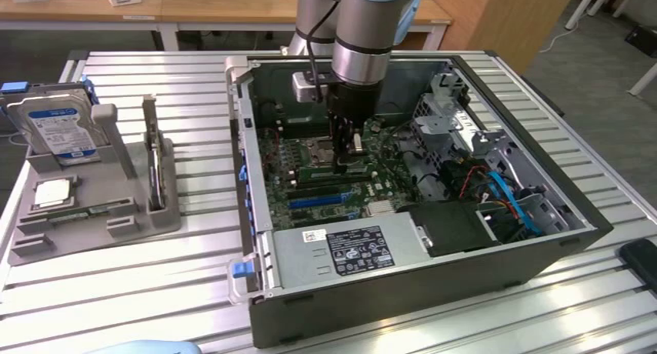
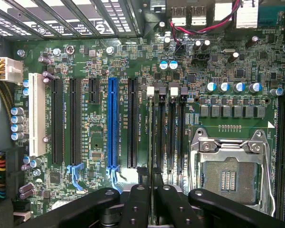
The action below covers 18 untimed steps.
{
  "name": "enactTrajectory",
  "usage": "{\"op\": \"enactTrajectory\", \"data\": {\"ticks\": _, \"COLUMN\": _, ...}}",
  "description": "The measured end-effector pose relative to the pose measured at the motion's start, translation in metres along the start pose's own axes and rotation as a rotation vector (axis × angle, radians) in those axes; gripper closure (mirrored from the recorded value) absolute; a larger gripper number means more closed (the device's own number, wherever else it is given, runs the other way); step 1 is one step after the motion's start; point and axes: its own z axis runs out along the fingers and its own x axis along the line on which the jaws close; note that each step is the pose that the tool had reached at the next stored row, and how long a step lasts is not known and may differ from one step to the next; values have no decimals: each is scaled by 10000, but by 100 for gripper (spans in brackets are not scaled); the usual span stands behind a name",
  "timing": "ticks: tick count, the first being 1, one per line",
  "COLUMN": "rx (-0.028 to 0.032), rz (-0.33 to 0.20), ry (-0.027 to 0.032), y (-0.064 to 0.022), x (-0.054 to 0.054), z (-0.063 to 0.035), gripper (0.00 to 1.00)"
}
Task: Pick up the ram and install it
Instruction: 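Insert the ram into the slot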
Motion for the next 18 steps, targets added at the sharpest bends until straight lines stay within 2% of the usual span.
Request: {"op": "enactTrajectory", "data": {"ticks": 18, "rx": -2, "rz": 0, "ry": 0, "y": 2, "x": 10, "z": -77, "gripper": 87}}
